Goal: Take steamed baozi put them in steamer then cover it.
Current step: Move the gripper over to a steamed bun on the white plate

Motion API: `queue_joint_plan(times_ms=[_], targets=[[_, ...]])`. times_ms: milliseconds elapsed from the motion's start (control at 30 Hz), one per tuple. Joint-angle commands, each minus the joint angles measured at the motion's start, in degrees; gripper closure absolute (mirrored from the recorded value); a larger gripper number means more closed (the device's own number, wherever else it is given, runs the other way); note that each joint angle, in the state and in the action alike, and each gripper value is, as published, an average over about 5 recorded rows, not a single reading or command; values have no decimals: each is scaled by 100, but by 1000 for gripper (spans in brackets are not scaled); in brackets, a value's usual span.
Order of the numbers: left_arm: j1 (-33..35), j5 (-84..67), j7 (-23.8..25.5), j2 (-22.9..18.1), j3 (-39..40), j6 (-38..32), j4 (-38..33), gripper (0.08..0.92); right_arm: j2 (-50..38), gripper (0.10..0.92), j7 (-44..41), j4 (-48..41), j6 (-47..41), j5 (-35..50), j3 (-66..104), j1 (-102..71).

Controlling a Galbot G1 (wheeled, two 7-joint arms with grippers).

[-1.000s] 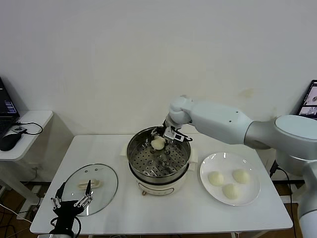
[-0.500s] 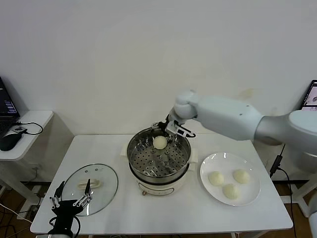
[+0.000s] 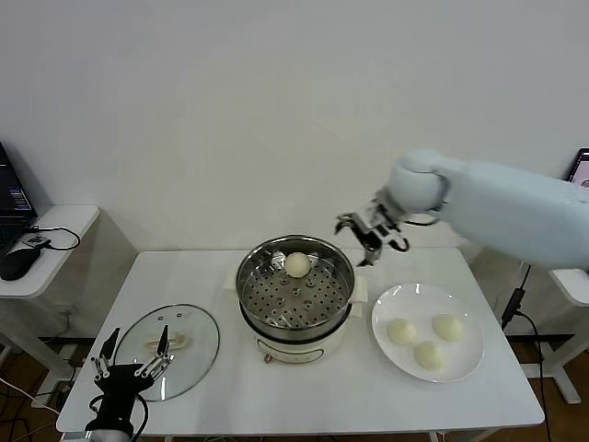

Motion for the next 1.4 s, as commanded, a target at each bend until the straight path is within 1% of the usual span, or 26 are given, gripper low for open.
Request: queue_joint_plan(times_ms=[33, 200, 300, 433, 667, 1100, 1400], targets=[[-6, -7, 5, 69, 6, -2, 23, 177, -1757, 202, -165, 925, -760, 101, 8, -151], [-9, -6, 6, 84, -3, -5, 56, 177, -1964, 203, -101, 884, -727, -343, 75, -843], [-7, 0, 7, 59, -6, -2, 56, 177, -1936, 202, -62, 813, -736, -629, 518, -1612], [21, 16, 10, 35, -15, 0, 50, 177, -1758, 203, -8, 621, -739, -873, 1268, -2534], [56, 18, 9, 7, -65, 3, 75, 177, -1266, 203, 71, 126, -695, -1267, 1950, -3487], [86, 18, 12, 10, -154, -2, 136, 177, -503, 203, 219, -586, -666, -1502, 2397, -4113], [60, 18, 13, 20, -180, -6, 181, 177, -184, 203, 301, -926, -613, -1639, 2573, -4290]])
